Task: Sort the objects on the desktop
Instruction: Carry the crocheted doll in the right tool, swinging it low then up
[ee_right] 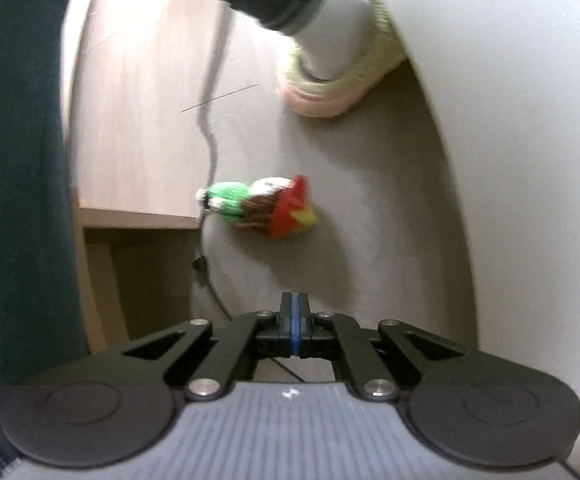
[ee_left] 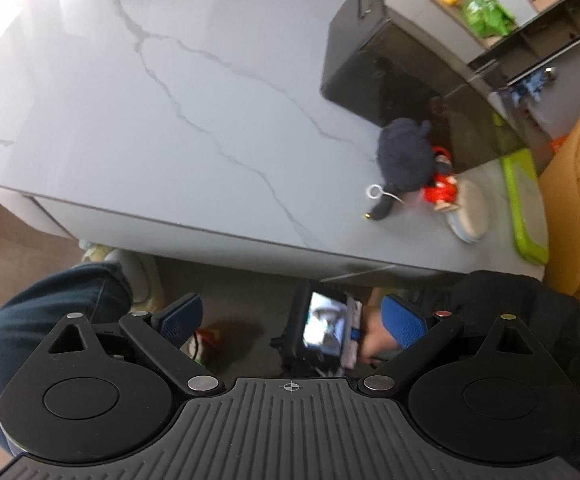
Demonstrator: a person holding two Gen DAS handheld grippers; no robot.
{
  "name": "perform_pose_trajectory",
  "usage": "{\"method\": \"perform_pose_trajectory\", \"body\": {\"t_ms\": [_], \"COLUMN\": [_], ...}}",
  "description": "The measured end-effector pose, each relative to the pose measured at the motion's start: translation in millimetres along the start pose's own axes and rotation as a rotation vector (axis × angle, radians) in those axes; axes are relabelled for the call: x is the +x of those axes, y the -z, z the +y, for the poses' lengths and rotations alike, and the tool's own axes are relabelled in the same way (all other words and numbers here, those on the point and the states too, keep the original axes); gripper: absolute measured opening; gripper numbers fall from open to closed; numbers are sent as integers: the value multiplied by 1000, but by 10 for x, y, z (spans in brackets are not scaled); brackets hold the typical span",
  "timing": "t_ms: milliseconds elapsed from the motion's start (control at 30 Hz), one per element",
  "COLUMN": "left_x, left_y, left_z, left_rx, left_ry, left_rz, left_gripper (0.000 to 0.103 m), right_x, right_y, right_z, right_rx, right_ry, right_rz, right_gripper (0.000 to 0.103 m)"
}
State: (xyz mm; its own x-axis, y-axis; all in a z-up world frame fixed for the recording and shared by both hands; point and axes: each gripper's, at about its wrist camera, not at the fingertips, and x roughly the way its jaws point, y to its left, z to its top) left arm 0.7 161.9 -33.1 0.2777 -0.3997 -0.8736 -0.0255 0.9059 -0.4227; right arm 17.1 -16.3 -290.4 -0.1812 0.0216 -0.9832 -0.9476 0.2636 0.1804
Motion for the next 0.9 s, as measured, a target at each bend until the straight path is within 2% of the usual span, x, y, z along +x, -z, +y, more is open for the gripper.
{"method": "perform_pose_trajectory", "body": {"t_ms": [67, 133, 167, 200, 267, 367, 467, 500, 567, 667, 800, 900], "left_x": [-8, 53, 96, 151, 262, 429, 505, 516, 545, 612, 723, 746], "left_y": [38, 8, -19, -53, -122, -238, -332, -357, -401, -464, -519, -525], "left_z": [33, 107, 153, 207, 318, 503, 631, 667, 732, 834, 946, 981], "left_rx": [-2, -11, -20, -34, -61, -93, -102, -104, -112, -134, -171, -172], "left_ry": [13, 26, 33, 39, 53, 73, 95, 101, 105, 103, 102, 106], "left_rz": [-4, 6, 15, 28, 56, 91, 98, 97, 100, 110, 129, 141], "left_gripper": [99, 99, 99, 99, 99, 99, 99, 99, 99, 99, 99, 99], "right_x": [62, 157, 207, 284, 445, 818, 1205, 1308, 1468, 1631, 1730, 1608], "right_y": [-13, -61, -102, -178, -373, -670, -819, -848, -897, -916, -814, -714], "right_z": [-69, 6, 56, 104, 131, 11, -158, -165, -116, 79, 220, 292], "right_rx": [51, 29, 6, -15, 6, 201, 431, 447, 402, 187, -10, -184], "right_ry": [-25, -25, -24, -38, -93, -212, -245, -228, -155, -38, -13, -7], "right_rz": [7, -45, -64, -69, -53, 34, 151, 181, 228, 242, 238, 176], "right_gripper": [0, 12, 25, 51, 72, 72, 73, 73, 73, 74, 74, 74]}}
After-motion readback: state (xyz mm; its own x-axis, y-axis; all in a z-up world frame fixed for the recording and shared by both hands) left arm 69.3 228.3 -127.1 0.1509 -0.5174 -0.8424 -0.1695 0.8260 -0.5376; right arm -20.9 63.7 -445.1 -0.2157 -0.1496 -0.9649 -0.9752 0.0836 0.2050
